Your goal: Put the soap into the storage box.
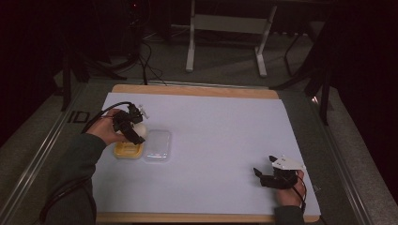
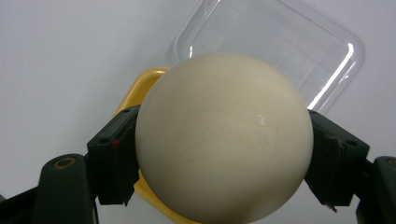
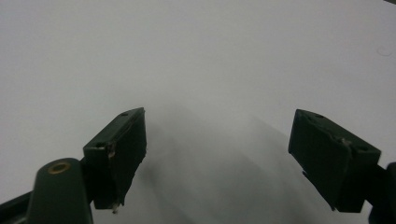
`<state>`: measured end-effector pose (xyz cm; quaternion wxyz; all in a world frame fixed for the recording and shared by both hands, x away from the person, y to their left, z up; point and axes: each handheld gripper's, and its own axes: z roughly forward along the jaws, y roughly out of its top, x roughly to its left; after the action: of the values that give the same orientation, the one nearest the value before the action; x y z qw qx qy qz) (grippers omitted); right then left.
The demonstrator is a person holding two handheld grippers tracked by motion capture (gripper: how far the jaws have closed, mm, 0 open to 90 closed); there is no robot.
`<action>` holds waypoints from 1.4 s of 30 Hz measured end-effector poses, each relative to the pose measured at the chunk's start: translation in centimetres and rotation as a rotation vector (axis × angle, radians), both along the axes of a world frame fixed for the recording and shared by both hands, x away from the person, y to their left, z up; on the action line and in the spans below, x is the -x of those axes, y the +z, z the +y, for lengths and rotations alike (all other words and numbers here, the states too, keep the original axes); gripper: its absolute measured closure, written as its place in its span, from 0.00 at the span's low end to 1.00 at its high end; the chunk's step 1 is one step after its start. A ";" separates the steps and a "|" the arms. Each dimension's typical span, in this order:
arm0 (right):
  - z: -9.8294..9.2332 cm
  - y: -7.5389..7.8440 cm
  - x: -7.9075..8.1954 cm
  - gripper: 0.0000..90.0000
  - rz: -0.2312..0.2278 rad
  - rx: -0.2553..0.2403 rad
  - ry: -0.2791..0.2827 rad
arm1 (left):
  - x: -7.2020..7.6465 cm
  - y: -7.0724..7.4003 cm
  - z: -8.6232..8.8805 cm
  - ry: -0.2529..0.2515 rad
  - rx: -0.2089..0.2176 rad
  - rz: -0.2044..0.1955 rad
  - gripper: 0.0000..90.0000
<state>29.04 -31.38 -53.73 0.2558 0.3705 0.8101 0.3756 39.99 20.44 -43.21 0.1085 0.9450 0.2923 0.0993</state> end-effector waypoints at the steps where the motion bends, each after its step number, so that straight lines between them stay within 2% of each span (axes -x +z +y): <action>1: 0.0 0.0 0.0 0.21 0.000 0.000 -0.001 | -0.1 0.0 0.0 0.002 -0.001 0.001 0.26; 16: 0.0 0.0 0.0 0.21 0.002 0.000 0.002 | -0.7 -0.5 -0.1 0.037 -0.021 0.009 0.26; 25: 0.0 0.0 0.0 0.21 0.003 0.000 0.002 | -1.0 -1.0 -0.2 0.054 -0.054 0.023 0.26; 42: 0.0 0.0 0.0 0.21 0.001 0.002 0.002 | -1.1 -2.1 1.2 0.078 -0.081 0.057 0.26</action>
<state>29.06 -31.36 -53.74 0.2555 0.3697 0.8108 0.3750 41.08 21.60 -45.29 0.0577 0.9389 0.3276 0.0885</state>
